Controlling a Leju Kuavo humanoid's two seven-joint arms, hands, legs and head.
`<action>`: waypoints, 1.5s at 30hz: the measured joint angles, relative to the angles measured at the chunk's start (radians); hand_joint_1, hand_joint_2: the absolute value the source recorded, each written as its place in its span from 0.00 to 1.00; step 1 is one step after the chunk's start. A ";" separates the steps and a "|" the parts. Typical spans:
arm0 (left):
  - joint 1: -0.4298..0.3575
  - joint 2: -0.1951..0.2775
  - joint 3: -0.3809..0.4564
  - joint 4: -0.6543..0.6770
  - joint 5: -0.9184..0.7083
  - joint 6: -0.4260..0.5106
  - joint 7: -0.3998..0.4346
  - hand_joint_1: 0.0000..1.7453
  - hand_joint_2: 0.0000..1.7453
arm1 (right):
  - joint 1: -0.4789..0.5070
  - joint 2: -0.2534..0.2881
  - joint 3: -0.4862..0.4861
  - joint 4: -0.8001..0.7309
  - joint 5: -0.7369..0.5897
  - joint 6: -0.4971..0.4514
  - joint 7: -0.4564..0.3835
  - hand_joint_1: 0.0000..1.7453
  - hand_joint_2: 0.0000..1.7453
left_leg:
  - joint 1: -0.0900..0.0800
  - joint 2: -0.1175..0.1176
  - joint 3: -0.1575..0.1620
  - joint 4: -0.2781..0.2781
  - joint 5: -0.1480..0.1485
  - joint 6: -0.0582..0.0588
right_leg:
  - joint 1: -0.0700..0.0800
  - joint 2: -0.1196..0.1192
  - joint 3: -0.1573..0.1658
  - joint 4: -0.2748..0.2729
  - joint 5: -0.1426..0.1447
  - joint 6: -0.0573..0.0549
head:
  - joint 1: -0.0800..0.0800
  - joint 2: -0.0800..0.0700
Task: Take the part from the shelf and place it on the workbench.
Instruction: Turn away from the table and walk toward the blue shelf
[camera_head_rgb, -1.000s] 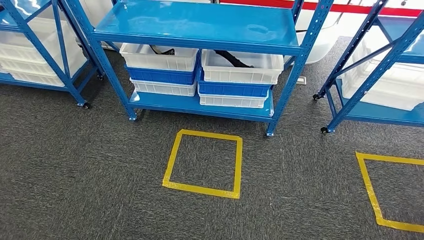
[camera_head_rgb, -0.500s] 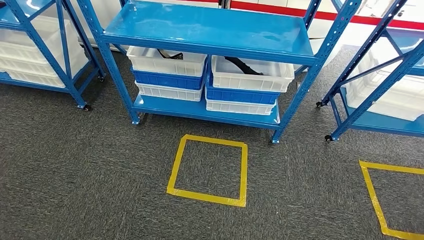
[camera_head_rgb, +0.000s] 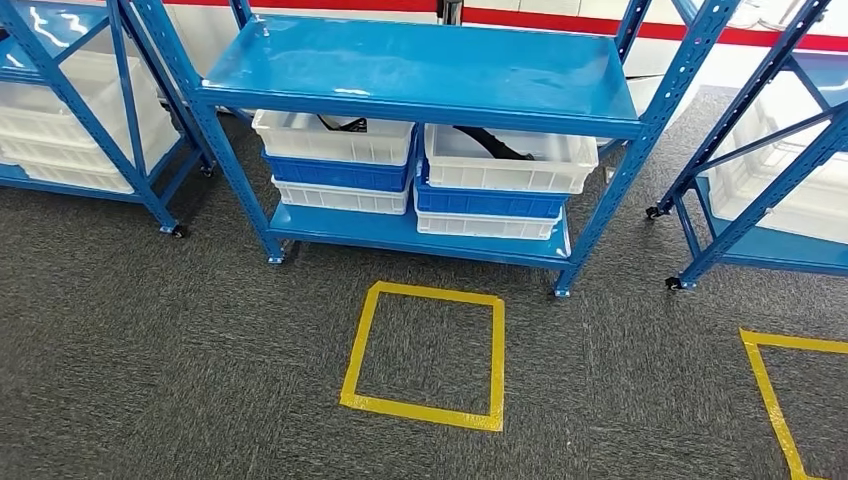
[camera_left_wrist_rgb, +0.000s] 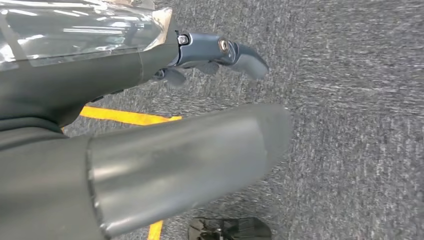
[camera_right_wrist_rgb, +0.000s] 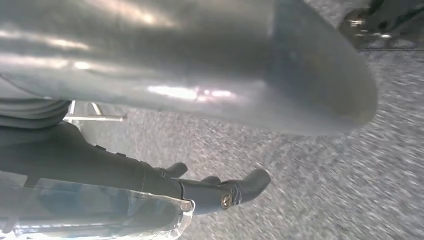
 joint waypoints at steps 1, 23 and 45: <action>0.000 0.000 0.000 0.000 0.000 -0.001 0.001 0.00 0.00 | -0.001 0.001 0.000 0.000 0.001 0.000 0.000 0.00 0.00 | 0.004 0.000 -0.041 0.057 -0.025 -0.005 | 0.000 0.001 0.005 0.000 -0.005 -0.002 | -0.001 0.000; 0.003 -0.003 0.008 0.001 -0.018 0.000 0.008 0.00 0.00 | -0.004 -0.004 0.000 -0.001 0.004 0.009 -0.005 0.00 0.00 | 0.014 0.020 0.051 -0.154 0.058 0.013 | 0.000 -0.044 -0.058 0.062 -0.013 0.098 | 0.006 0.000; -0.007 -0.003 0.008 0.000 -0.029 0.013 0.007 0.00 0.00 | -0.003 -0.002 -0.002 -0.001 0.020 0.009 -0.009 0.00 0.00 | 0.007 -0.046 0.009 -0.148 0.084 0.001 | 0.008 0.099 -0.017 0.017 -0.017 0.035 | 0.004 0.000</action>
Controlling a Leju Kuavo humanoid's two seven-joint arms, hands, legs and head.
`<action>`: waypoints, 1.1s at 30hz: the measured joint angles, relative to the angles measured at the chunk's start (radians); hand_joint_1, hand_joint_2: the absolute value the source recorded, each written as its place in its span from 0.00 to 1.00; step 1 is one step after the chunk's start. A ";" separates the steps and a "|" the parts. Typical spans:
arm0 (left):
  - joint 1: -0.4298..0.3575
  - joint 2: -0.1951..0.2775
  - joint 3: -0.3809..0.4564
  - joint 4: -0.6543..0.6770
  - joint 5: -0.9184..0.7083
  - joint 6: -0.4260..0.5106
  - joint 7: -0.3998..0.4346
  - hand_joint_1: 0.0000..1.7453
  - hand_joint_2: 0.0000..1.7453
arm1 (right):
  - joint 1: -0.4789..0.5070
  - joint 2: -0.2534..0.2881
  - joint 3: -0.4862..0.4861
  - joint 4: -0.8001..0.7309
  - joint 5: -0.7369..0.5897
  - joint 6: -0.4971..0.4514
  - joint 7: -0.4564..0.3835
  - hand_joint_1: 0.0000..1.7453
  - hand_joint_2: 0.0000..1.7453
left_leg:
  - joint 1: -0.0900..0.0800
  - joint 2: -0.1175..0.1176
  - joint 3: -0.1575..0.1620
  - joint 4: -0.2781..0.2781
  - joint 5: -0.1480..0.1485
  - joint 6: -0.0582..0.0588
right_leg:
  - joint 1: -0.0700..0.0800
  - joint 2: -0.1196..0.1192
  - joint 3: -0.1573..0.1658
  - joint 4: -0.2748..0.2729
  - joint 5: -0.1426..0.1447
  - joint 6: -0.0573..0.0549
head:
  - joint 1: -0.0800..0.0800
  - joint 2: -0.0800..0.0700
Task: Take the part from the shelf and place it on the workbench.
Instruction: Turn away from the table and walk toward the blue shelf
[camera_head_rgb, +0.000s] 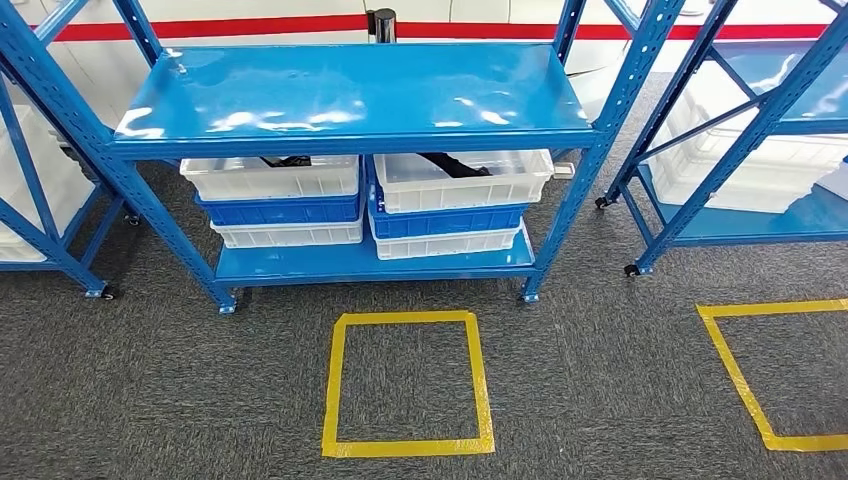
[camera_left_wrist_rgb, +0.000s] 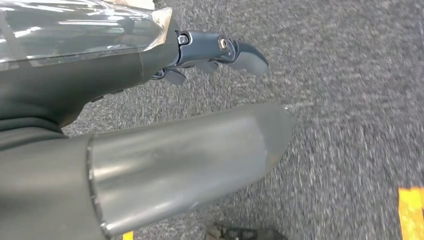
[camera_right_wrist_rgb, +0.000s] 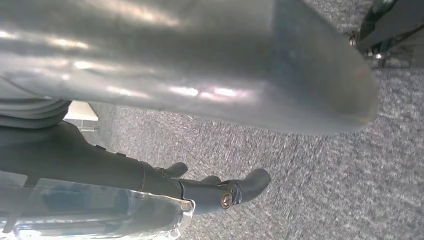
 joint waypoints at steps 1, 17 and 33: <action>0.000 0.000 0.000 0.000 0.000 0.000 -0.001 0.00 0.00 | 0.000 0.000 0.000 0.000 0.001 0.000 0.000 0.00 0.00 | -0.001 -0.001 0.000 0.000 0.000 0.002 | -0.001 -0.001 0.002 -0.002 0.000 0.001 | 0.000 0.000; 0.001 -0.004 0.000 0.000 -0.002 0.011 -0.006 0.00 0.00 | -0.001 -0.002 0.005 0.000 0.043 -0.008 0.012 0.00 0.75 | 0.001 -0.005 0.002 0.001 -0.004 0.008 | -0.005 -0.006 0.009 -0.010 0.001 0.019 | 0.000 0.000; 0.006 -0.005 0.000 0.000 -0.001 0.012 -0.006 0.00 0.00 | -0.004 0.005 0.017 0.000 0.056 -0.020 0.013 0.00 0.00 | 0.013 0.035 0.033 -0.033 0.007 0.032 | -0.017 -0.087 -0.143 0.276 -0.112 0.029 | 0.006 0.000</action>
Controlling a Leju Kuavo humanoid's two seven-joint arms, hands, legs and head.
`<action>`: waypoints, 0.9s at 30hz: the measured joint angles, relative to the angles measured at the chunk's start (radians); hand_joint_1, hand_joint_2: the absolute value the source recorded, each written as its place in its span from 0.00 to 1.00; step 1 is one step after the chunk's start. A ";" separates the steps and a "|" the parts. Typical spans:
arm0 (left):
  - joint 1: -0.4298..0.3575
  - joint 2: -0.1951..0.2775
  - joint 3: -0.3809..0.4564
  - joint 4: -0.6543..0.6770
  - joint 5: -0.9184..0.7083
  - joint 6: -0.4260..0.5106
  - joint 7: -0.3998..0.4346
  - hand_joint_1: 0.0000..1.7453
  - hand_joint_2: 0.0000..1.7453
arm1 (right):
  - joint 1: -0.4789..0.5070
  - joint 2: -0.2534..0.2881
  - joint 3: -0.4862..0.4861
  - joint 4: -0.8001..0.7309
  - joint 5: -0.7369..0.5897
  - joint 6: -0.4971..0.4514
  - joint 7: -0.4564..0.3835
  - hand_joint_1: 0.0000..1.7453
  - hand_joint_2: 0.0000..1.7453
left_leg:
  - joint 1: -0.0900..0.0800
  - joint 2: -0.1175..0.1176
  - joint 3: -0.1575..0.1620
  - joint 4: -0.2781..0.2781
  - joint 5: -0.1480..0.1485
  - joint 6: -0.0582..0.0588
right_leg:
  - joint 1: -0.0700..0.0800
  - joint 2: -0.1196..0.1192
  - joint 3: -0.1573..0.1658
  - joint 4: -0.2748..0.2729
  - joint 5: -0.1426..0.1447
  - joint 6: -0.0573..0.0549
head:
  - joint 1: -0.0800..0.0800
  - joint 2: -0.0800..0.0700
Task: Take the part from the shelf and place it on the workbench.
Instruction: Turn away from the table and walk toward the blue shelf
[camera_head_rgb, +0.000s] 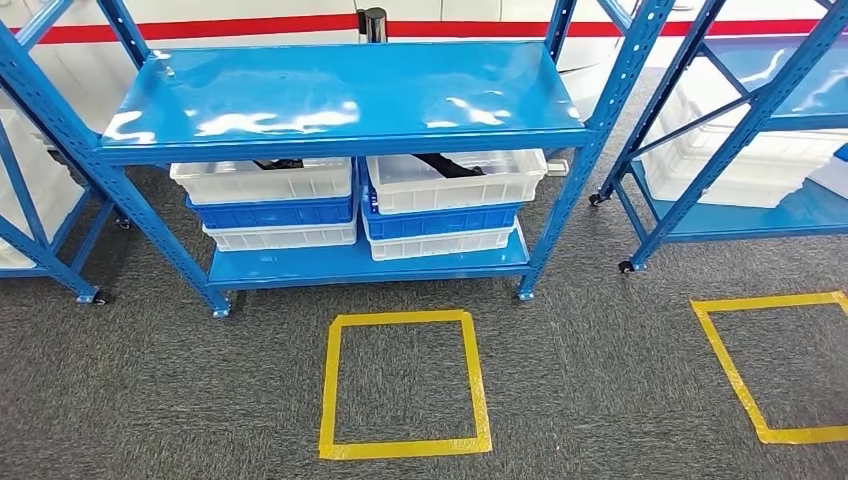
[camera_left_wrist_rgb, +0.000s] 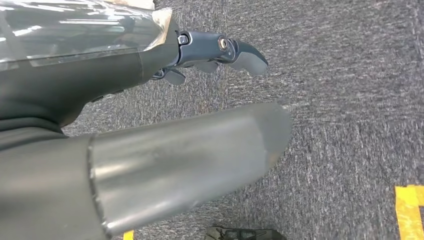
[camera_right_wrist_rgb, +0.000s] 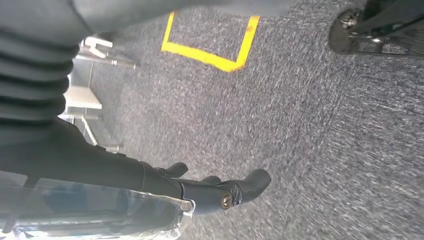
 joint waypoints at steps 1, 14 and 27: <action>0.001 0.000 0.000 0.000 0.000 0.000 0.000 0.00 0.00 | 0.001 0.000 0.000 0.000 -0.001 0.000 0.000 0.00 0.00 | 0.003 0.002 0.002 0.001 -0.003 -0.004 | -0.006 -0.002 -0.002 -0.005 0.011 0.012 | 0.000 0.000; 0.002 0.003 0.000 0.000 0.000 -0.001 -0.007 0.00 0.00 | 0.001 0.003 0.000 0.000 -0.010 0.000 0.001 0.00 0.00 | 0.015 0.013 0.023 0.000 -0.024 -0.009 | -0.018 -0.014 0.123 -0.265 0.130 0.011 | -0.002 0.000; 0.002 0.002 0.000 0.000 0.001 -0.002 -0.017 0.00 0.00 | 0.001 0.006 0.000 0.000 -0.009 0.000 0.001 0.00 0.00 | 0.014 0.014 0.027 -0.013 -0.023 -0.067 | -0.021 -0.014 0.130 -0.280 0.135 0.012 | -0.004 0.000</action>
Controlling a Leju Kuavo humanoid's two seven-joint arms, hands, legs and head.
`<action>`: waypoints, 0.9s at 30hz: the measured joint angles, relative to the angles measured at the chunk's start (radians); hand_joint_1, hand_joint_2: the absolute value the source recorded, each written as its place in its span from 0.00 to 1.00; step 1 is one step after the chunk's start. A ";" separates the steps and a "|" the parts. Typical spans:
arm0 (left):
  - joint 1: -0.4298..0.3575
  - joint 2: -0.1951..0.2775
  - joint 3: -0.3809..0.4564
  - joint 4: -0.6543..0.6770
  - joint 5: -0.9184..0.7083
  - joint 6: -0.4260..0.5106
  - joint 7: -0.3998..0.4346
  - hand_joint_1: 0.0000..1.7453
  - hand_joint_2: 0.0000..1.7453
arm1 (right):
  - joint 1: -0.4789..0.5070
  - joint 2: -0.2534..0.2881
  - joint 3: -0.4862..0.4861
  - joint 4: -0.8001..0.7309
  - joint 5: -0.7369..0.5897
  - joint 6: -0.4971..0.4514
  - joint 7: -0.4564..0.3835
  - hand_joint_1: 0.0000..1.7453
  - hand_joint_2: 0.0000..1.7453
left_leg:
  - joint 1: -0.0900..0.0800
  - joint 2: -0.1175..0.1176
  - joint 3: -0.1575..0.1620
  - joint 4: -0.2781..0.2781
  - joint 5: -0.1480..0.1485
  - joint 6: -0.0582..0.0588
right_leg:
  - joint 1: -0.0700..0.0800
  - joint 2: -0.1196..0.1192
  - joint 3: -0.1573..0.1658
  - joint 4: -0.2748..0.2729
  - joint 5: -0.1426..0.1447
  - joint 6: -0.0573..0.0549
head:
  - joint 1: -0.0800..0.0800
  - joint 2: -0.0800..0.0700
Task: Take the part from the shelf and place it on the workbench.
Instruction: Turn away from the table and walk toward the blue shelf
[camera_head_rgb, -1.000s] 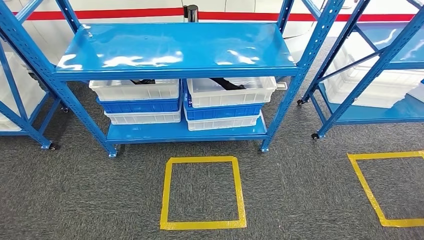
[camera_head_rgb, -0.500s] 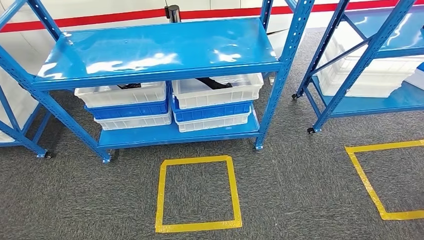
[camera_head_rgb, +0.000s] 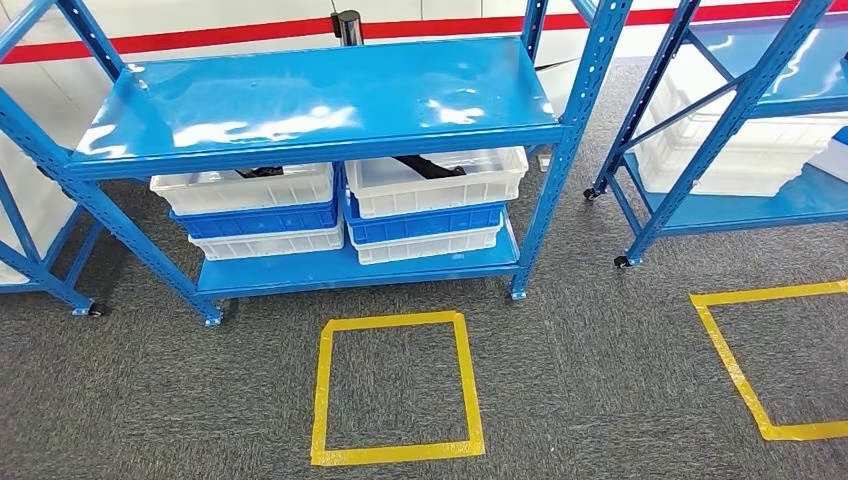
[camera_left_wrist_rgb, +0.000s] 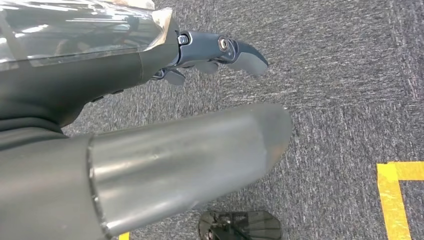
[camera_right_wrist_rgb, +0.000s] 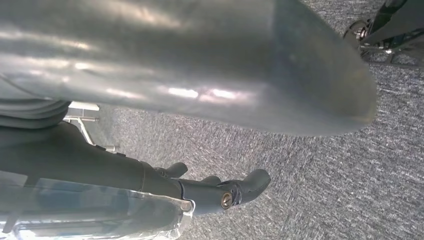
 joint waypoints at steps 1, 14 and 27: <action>0.000 0.000 0.000 0.000 0.000 0.000 -0.001 0.00 0.00 | 0.000 0.000 0.000 0.000 0.001 0.000 0.000 0.00 0.00 | 0.001 0.002 0.009 -0.015 0.007 0.009 | -0.003 -0.001 0.003 -0.004 0.002 0.004 | 0.000 0.000; 0.000 -0.002 0.000 -0.003 0.001 -0.001 -0.009 0.00 0.00 | 0.003 -0.002 0.000 0.001 0.001 0.000 0.004 0.00 0.00 | 0.035 0.003 0.053 -0.032 -0.023 -0.041 | -0.014 0.009 -0.016 0.026 -0.005 0.026 | 0.009 0.000; 0.000 0.001 0.000 -0.004 0.006 -0.001 -0.016 0.00 0.00 | 0.004 0.002 0.000 0.001 0.004 -0.002 0.005 0.00 0.00 | -0.065 0.001 -0.120 0.141 0.001 0.127 | 0.069 0.013 0.020 0.033 -0.051 -0.060 | 0.003 0.000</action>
